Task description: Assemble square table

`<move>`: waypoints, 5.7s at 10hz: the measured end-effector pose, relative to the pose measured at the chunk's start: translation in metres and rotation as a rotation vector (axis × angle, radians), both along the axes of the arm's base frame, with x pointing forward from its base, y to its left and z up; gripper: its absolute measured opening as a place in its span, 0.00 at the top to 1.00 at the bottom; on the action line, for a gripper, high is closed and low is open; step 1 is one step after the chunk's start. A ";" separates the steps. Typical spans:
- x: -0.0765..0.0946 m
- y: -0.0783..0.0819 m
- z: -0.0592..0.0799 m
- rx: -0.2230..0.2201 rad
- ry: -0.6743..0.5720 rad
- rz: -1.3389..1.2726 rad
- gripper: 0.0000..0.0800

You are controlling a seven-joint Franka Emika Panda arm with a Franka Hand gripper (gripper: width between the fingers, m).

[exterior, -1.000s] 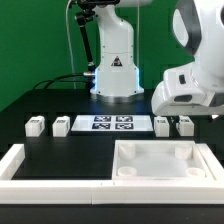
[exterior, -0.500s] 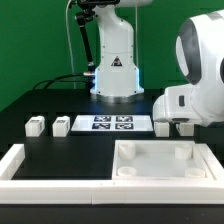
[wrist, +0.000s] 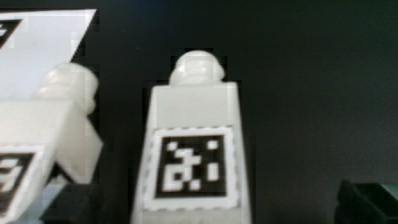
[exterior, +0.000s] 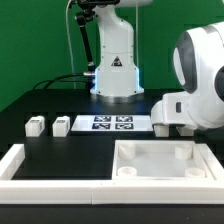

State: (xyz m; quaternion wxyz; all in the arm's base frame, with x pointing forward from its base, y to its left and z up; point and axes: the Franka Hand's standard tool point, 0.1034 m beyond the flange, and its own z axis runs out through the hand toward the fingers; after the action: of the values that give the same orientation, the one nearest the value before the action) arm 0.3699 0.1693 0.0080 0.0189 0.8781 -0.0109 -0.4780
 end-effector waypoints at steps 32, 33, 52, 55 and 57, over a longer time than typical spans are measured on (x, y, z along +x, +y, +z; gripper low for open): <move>0.215 -0.075 0.141 0.177 -1.137 0.063 0.64; 0.239 -0.070 0.146 0.180 -1.241 0.063 0.64; 0.261 -0.056 0.088 0.180 -1.358 0.058 0.64; 0.256 -0.054 0.079 0.182 -1.353 0.061 0.64; 0.254 -0.053 0.075 0.182 -1.352 0.062 0.64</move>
Offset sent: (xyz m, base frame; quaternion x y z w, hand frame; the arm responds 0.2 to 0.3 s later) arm 0.0000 0.0000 0.0000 0.0000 0.0000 0.0000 1.0000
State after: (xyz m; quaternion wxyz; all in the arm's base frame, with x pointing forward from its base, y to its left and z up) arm 0.6243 0.1163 0.0826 -0.0525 0.9818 0.0450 0.1771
